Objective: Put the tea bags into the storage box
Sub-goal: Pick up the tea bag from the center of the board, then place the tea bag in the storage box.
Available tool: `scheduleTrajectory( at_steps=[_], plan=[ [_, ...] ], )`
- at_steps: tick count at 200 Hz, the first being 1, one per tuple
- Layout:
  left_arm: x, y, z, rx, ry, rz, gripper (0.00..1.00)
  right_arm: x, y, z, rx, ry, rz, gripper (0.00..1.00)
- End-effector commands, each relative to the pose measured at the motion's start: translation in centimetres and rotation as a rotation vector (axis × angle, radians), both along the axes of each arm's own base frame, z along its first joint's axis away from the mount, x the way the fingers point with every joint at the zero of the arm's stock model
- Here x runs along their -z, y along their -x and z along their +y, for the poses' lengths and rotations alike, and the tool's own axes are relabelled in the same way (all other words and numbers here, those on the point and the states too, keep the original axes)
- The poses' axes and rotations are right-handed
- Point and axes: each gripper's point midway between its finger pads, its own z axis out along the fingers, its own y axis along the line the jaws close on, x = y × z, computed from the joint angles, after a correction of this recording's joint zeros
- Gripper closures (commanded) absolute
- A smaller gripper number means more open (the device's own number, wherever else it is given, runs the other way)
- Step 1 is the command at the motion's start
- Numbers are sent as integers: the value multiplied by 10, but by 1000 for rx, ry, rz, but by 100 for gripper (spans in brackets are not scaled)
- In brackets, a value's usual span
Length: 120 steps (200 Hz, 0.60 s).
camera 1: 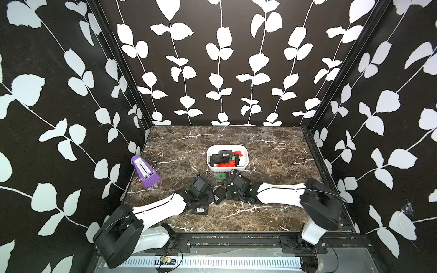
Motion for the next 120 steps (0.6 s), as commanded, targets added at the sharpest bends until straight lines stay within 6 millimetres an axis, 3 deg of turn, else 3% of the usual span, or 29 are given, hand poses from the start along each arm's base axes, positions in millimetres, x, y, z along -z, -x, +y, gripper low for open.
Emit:
scheduleTrajectory(
  at_steps=[1,11,26,58,70,73,101,107,120],
  plan=[
    [-35,-10,0,17,-5,-87,76,-70,-15,0,-17,-30,-151,100],
    [-46,-12,4,10,-16,-115,66,-91,-18,-4,-21,-35,-189,100],
    [-59,-14,10,8,-40,-151,60,-120,-27,-7,-28,-44,-240,100],
    [-68,-13,29,-23,-105,-184,59,-167,-61,-17,-18,-77,-281,100],
    [-66,-11,34,-31,-114,-183,58,-175,-74,-20,-16,-80,-286,100],
    [-65,-10,35,-33,-115,-182,58,-187,-80,-18,-12,-97,-303,100],
    [-51,-1,45,-50,-146,-138,58,-204,-114,-15,-6,-109,-328,100],
    [-47,1,47,-52,-154,-127,57,-193,-124,-11,-5,-92,-311,100],
    [-42,5,52,-55,-176,-107,53,-189,-140,-5,-3,-104,-300,100]
  ],
)
